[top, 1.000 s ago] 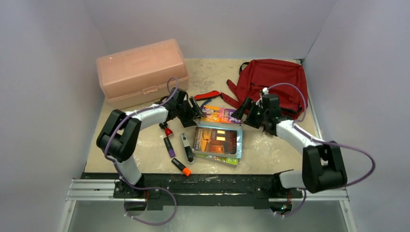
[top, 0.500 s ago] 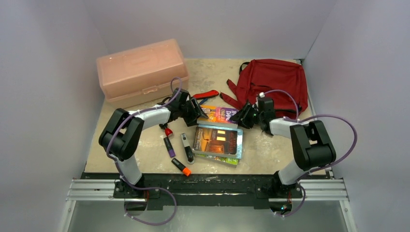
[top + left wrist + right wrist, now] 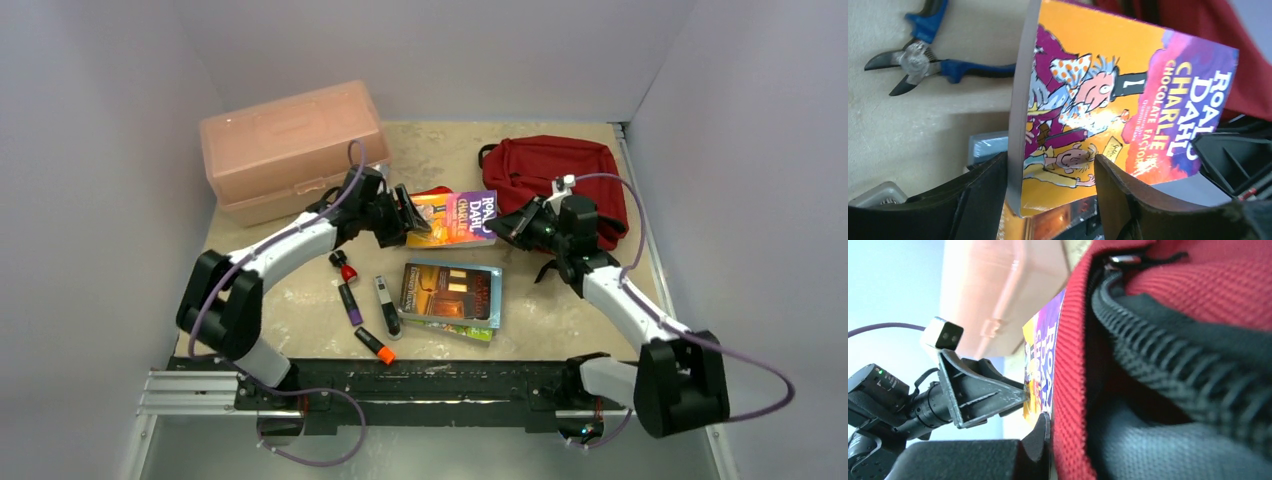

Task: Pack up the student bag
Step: Pick up the book from the center of the board.

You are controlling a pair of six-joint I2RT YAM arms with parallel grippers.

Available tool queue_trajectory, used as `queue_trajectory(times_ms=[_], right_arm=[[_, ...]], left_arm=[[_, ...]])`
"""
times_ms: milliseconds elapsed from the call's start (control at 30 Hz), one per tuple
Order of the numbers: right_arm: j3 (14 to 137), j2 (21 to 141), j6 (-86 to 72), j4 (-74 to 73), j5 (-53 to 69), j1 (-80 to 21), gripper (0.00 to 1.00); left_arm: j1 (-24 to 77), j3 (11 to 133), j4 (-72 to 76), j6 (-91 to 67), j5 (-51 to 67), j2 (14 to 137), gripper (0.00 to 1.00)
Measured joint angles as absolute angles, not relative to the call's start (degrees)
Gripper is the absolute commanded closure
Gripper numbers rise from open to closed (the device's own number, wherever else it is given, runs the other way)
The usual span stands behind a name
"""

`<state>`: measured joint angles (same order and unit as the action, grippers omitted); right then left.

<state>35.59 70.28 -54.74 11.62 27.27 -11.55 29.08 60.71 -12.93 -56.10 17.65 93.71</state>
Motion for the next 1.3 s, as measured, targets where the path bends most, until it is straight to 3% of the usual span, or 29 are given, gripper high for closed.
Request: queue_trajectory(times_ms=[300, 533, 767, 1033, 1233, 1267, 1300], right_arm=[[37.4, 54.6, -60.1, 8.1, 30.0, -10.3, 1.0], [37.0, 55.1, -64.9, 10.6, 33.5, -10.2, 1.0], [31.9, 57.7, -71.5, 18.7, 36.4, -9.9, 1.0], [30.7, 58.1, -73.8, 21.3, 38.5, -8.3, 1.0], [29.9, 58.1, -73.8, 21.9, 40.3, -5.5, 1.0], [29.9, 58.2, -73.4, 21.7, 40.5, -4.9, 0.9], [29.9, 58.3, -71.8, 20.9, 40.7, -4.2, 0.74]], left_arm=[[28.9, 63.5, -15.4, -52.9, 15.6, 72.5, 0.02], [28.8, 61.0, -11.7, -56.0, 11.2, 64.6, 0.0], [28.2, 52.7, -6.3, -60.1, 11.6, 71.2, 0.0], [28.1, 43.0, 14.5, -65.4, 18.4, 75.8, 0.27], [28.1, 41.1, 26.8, -71.1, 21.2, 79.9, 0.74], [28.1, 40.7, 29.4, -72.5, 21.5, 80.8, 0.82], [28.1, 40.5, 31.2, -73.5, 21.8, 81.6, 0.89]])
